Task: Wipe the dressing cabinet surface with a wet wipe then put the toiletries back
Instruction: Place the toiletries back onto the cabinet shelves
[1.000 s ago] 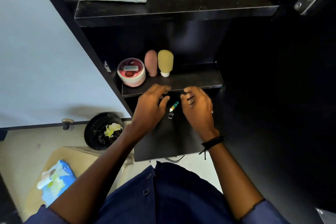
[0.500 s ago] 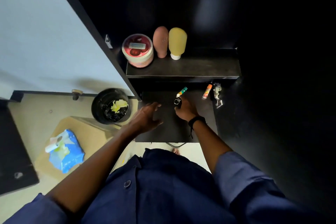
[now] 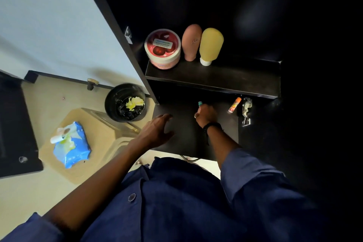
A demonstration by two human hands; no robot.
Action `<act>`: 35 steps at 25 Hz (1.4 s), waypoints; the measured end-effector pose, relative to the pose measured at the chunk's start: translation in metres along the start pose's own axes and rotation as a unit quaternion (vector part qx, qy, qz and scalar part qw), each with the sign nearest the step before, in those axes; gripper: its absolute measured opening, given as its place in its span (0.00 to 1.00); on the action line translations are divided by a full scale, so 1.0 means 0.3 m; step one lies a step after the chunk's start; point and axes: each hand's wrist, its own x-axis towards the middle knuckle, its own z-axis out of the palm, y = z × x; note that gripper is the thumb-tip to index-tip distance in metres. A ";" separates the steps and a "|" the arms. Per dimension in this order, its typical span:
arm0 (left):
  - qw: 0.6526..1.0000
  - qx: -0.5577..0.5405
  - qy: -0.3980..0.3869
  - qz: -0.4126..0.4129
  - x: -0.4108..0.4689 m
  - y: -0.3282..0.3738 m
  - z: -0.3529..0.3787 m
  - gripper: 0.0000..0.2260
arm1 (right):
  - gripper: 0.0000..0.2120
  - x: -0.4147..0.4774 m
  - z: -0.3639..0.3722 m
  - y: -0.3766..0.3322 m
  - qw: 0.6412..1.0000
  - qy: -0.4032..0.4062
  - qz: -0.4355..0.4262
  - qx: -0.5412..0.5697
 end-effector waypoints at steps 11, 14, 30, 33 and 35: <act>0.994 0.041 0.052 0.085 0.059 0.135 0.010 0.25 | 0.18 -0.211 -0.271 -0.011 0.849 -0.241 -0.074 0.465; 0.993 0.084 0.067 0.049 0.072 0.126 0.010 0.14 | 0.20 -0.210 -0.277 0.020 0.856 -0.257 -0.064 0.444; 0.993 -0.011 0.112 0.030 0.007 0.053 -0.028 0.12 | 0.13 -0.025 -0.118 0.186 0.992 0.042 0.043 -0.108; 0.994 -0.019 0.105 0.033 -0.009 0.055 -0.041 0.12 | 0.13 -0.078 -0.075 0.157 0.999 0.027 0.017 0.029; 0.993 -0.028 0.108 0.041 -0.017 0.052 -0.052 0.11 | 0.20 -0.135 -0.071 0.111 0.968 -0.020 0.040 0.246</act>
